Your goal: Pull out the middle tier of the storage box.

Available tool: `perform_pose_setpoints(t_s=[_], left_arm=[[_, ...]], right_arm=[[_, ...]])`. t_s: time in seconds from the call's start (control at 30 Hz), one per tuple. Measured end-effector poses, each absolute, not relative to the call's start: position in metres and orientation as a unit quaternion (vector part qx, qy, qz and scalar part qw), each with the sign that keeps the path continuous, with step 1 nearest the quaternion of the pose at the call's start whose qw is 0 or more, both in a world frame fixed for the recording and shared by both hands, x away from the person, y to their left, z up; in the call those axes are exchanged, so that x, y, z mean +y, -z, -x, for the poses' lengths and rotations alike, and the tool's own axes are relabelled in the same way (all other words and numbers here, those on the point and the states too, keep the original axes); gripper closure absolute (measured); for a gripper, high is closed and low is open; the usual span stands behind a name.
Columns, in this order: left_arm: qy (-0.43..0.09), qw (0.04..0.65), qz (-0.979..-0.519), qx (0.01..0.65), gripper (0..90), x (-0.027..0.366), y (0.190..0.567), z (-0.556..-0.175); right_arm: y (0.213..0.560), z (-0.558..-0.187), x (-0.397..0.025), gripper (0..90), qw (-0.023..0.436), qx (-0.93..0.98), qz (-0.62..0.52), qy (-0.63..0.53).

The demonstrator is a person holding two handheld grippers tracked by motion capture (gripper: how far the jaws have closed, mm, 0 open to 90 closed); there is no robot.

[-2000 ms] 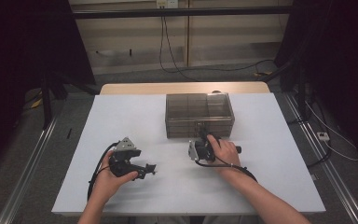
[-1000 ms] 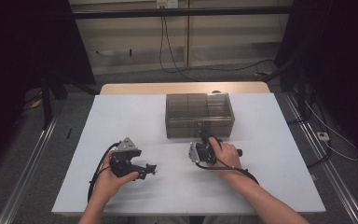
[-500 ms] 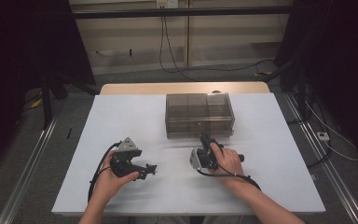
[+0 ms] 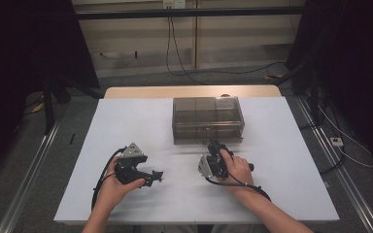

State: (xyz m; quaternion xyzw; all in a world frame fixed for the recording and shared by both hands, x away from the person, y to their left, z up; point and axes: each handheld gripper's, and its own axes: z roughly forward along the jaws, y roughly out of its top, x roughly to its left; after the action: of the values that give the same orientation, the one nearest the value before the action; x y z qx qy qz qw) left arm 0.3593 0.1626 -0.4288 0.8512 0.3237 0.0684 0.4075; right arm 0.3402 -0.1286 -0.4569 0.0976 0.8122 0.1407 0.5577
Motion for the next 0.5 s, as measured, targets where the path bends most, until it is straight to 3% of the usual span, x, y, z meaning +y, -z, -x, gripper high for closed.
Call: perform_pose_setpoints(t_s=[0.27, 0.5], left_arm=[[-0.069, 0.409, -0.851, 0.323, 12.6, 0.162, 0.429, -0.359], [-0.068, 0.411, -0.850, 0.322, 12.7, 0.163, 0.427, -0.359]], right_arm=[[0.448, -0.337, -0.139, 57.8, 0.499, 0.815, -0.179, -0.234], [0.441, -0.332, -0.144, 49.0, 0.473, 0.802, -0.217, -0.291]])
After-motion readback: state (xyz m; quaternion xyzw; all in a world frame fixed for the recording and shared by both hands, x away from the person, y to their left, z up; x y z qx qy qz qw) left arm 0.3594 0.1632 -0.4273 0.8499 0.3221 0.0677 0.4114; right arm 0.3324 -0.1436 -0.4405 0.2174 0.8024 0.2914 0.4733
